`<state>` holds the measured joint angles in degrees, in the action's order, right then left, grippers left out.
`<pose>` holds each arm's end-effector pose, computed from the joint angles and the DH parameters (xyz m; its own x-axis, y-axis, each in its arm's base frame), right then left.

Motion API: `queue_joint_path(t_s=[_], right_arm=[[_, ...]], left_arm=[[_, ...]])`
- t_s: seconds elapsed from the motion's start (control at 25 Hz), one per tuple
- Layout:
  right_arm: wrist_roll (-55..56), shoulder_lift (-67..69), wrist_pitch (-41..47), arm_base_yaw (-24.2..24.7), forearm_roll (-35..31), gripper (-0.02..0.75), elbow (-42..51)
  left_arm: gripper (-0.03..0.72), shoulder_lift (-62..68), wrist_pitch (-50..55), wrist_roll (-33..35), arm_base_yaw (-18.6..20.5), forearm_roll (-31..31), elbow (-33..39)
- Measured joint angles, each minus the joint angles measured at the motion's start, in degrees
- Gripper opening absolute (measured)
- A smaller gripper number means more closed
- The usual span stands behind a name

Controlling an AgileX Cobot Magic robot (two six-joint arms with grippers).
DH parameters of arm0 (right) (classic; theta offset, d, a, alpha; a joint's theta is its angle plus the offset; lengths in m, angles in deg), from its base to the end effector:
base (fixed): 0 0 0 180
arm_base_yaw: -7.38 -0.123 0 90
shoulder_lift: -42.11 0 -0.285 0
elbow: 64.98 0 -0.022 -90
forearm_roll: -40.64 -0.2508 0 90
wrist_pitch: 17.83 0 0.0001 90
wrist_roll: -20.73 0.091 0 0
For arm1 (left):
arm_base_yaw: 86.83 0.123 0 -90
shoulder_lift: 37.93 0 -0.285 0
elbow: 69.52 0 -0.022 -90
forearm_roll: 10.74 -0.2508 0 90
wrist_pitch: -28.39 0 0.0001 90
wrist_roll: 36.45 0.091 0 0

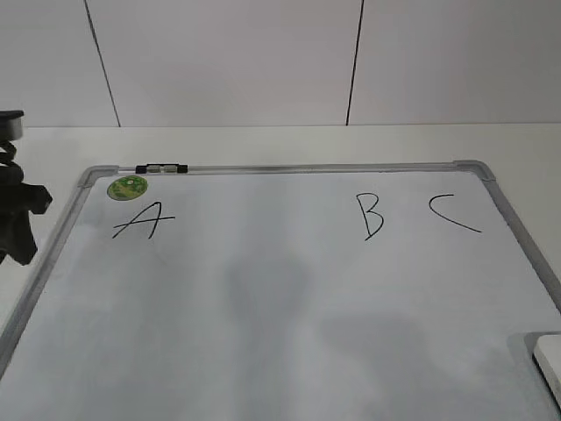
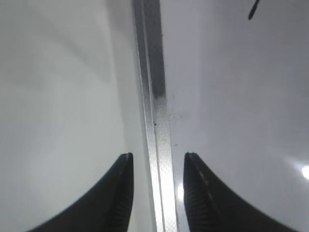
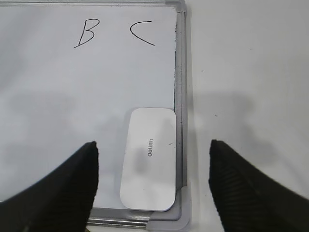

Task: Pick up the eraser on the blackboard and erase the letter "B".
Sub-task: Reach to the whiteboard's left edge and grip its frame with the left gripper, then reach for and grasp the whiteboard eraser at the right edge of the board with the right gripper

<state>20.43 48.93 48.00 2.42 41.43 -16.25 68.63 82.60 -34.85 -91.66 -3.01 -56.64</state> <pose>-0.0108 -0.0021 0.2694 -0.5179 -0.0559 -0.8536 -0.0814 0.9966 -0.0158 0.3188 -0.0369 0.2022 -0.9935 0.0328 -0.1092 0.0453 0.9924 -0.1141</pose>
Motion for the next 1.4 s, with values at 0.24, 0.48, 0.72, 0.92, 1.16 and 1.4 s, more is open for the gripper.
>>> queue_joint_path(t_s=[0.24,0.48,0.72,0.92,1.16,1.4], right_arm=[[0.0,0.0,0.0,0.0,-0.1,0.552,0.0],[0.3,0.0,0.0,0.0,-0.2,0.552,0.0],[0.3,1.5,0.7,0.0,-0.4,0.552,-0.1],[0.3,5.1,1.3,0.0,-3.2,0.552,-0.3],[1.3,10.1,4.1,0.0,-5.1,0.552,-4.0],[4.1,18.0,6.4,0.0,-5.3,0.552,-8.0]], left_arm=[[0.26,4.8,-1.6,0.0,-0.1,-0.2,-1.1],[0.256,6.9,-4.1,0.0,-0.1,-0.4,-1.1],[0.255,9.0,-4.8,0.0,-0.1,-1.6,-1.5],[0.229,9.4,-4.8,0.0,-0.1,-1.7,-1.5],[0.09,9.4,-4.8,0.0,-0.2,-1.7,-1.6],[0.034,9.4,-4.9,-1.1,-0.2,-1.2,-1.6]])
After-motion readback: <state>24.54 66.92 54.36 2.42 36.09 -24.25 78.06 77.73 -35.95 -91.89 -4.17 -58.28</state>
